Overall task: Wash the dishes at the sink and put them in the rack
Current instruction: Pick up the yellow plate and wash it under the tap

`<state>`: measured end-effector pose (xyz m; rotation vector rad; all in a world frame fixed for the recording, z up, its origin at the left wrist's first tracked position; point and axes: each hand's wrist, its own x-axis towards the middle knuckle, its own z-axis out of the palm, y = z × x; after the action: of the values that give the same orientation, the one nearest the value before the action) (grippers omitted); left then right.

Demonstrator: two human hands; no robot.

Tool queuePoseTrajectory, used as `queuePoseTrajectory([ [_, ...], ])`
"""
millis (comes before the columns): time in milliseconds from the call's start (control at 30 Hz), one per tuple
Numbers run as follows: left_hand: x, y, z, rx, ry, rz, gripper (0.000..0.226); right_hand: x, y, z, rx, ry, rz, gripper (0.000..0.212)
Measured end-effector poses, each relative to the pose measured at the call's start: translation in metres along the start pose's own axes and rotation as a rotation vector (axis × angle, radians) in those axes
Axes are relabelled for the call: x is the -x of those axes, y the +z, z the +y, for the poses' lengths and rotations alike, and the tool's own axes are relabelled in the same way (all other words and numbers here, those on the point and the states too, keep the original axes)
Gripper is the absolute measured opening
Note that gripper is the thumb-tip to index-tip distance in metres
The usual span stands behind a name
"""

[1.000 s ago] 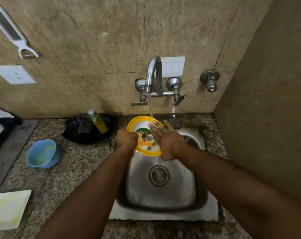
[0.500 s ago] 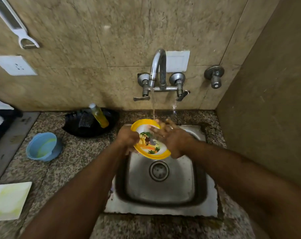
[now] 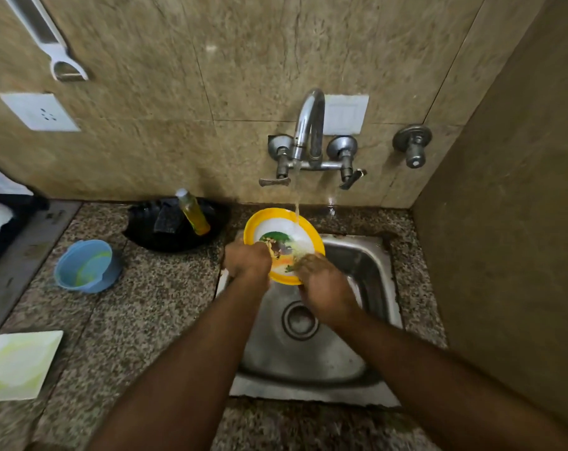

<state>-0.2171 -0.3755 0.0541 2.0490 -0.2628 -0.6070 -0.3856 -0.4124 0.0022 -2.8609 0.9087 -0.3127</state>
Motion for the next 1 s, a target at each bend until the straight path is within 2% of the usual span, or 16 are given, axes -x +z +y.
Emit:
queuePoseTrajectory([
  [100,-0.007,-0.020,0.013,-0.091,-0.012,-0.269,0.025,-0.013,-0.030,0.041,0.276,-0.235,-0.229,0.073],
  [167,-0.011,-0.031,0.025,-0.175,-0.012,-0.444,0.018,-0.027,-0.049,0.058,0.354,-0.363,-0.329,0.082],
  [233,-0.017,-0.036,0.034,-0.278,0.027,-0.567,0.021,-0.040,-0.057,0.066,0.399,-0.461,-0.367,0.096],
  [267,-0.021,-0.037,0.036,-0.291,0.040,-0.595,0.030,-0.045,-0.060,0.066,0.401,-0.469,-0.375,0.103],
  [333,-0.030,-0.036,0.033,-0.216,0.049,-0.561,0.047,-0.049,-0.059,0.062,0.394,-0.459,-0.331,0.104],
  [367,-0.032,-0.034,0.026,-0.132,0.044,-0.531,0.050,-0.050,-0.056,0.059,0.380,-0.461,-0.284,0.093],
  [433,-0.031,-0.028,0.011,0.070,-0.009,-0.425,0.048,-0.044,-0.046,0.057,0.303,-0.478,-0.117,0.057],
  [467,-0.023,-0.026,0.007,0.157,-0.050,-0.367,0.044,-0.039,-0.041,0.056,0.243,-0.465,-0.026,0.044],
  [533,-0.014,-0.016,-0.007,0.287,-0.127,-0.242,0.023,-0.025,-0.031,0.050,0.115,-0.415,0.104,0.040],
  [633,-0.009,-0.004,-0.020,0.311,-0.181,-0.120,0.005,-0.004,-0.010,0.033,-0.011,-0.283,0.122,0.040],
  [700,-0.009,-0.002,-0.024,0.251,-0.157,-0.147,0.008,0.000,0.003,0.027,0.034,-0.257,0.001,0.044],
  [733,-0.008,-0.004,-0.020,0.195,-0.134,-0.200,0.011,-0.002,0.003,0.026,0.099,-0.254,-0.113,0.061],
  [800,-0.007,-0.012,-0.010,0.080,-0.130,-0.405,0.019,-0.009,-0.011,0.033,0.193,-0.259,-0.331,0.091],
  [867,-0.019,-0.020,-0.004,-0.050,-0.137,-0.630,0.027,-0.019,-0.031,0.048,0.236,-0.323,-0.475,0.098],
  [933,-0.038,-0.022,-0.009,-0.083,-0.126,-0.694,0.053,-0.026,-0.046,0.060,0.111,-0.368,-0.512,0.100],
  [1000,-0.050,-0.017,-0.010,-0.066,-0.144,-0.710,0.067,-0.026,-0.054,0.060,-0.233,-0.267,-0.509,0.098],
])
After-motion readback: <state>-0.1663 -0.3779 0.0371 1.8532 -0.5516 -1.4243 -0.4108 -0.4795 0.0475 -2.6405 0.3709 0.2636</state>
